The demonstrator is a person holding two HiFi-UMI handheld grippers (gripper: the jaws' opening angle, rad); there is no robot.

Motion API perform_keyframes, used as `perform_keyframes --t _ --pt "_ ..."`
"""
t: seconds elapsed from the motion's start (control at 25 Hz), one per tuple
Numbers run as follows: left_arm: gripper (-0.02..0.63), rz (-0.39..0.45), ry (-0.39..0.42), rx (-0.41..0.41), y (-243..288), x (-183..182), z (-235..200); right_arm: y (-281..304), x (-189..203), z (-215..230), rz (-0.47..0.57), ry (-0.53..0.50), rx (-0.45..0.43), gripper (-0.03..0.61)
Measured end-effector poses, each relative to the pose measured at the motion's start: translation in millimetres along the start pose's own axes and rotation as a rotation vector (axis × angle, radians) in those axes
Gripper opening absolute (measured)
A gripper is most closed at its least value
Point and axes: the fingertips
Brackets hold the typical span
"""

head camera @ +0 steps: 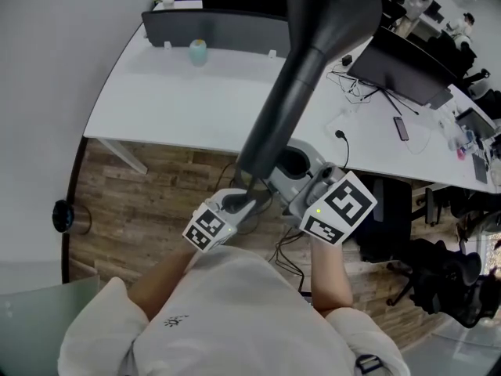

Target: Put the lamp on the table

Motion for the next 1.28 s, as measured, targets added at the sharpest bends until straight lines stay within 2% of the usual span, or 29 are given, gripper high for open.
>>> perform_keyframes --t 0.56,1.28 --pt "0.042 0.019 0.001 0.048 -9 -2 -78 68 13 37 -0.008 -0.007 0.062 0.041" --pt "0.041 0.006 -0.007 0.049 -34 5 -142 135 34 53 -0.021 0.011 0.063 0.041"
Point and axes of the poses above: the fingertips, and each gripper's own axes: y forward along the fingers, z to its right, x out of its underside, and after that the axes turned 9 degrees about z, right-handed
